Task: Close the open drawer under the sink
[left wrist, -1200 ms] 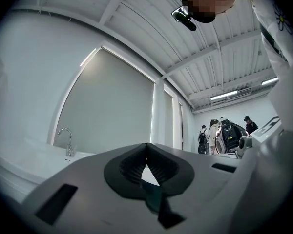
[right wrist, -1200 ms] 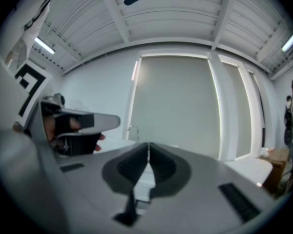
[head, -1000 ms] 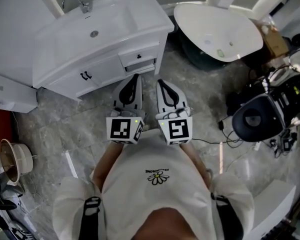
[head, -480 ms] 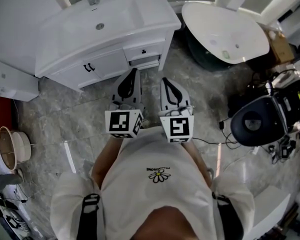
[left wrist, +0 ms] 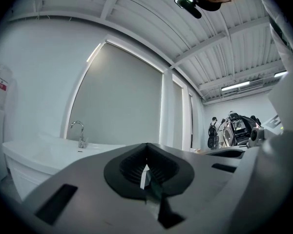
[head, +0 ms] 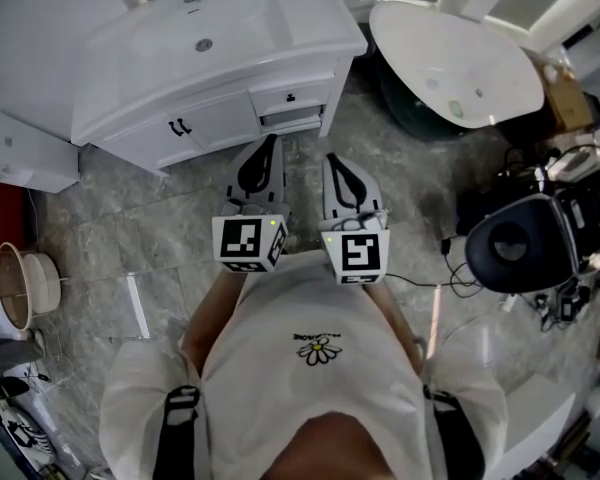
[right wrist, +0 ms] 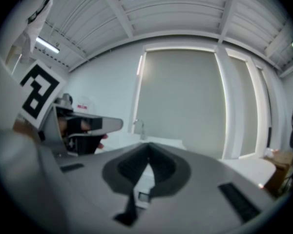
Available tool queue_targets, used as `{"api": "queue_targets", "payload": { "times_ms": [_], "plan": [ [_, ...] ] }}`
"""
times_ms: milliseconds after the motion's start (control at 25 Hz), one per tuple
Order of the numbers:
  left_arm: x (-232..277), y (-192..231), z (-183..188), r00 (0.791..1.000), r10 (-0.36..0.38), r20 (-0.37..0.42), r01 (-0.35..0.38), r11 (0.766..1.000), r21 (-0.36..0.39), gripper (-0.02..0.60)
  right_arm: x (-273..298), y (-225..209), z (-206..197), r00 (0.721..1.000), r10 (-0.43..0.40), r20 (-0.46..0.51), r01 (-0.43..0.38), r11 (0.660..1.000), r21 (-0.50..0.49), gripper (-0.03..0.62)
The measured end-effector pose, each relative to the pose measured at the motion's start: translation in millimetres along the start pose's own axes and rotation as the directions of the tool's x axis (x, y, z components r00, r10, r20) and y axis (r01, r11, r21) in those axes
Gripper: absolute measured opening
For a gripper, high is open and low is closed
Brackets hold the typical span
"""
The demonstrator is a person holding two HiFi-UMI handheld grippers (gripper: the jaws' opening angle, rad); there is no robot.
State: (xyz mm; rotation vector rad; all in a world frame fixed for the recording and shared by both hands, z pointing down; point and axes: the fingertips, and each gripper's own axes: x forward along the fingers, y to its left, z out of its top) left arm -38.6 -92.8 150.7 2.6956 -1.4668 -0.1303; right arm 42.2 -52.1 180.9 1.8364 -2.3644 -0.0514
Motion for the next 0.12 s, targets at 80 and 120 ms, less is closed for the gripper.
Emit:
{"api": "queue_targets", "payload": {
  "times_ms": [80, 120],
  "plan": [
    [0.4, 3.9, -3.4, 1.0, 0.011, -0.011, -0.012, 1.0, -0.011, 0.021, -0.2, -0.8, -2.1, 1.0, -0.002, -0.002, 0.002, 1.0, 0.003, 0.029],
    [0.5, 5.9, -5.1, 1.0, 0.018, -0.017, -0.018, 1.0, -0.018, 0.021, -0.3, -1.2, -3.1, 1.0, -0.003, -0.002, 0.003, 1.0, 0.005, 0.029]
  ]
}}
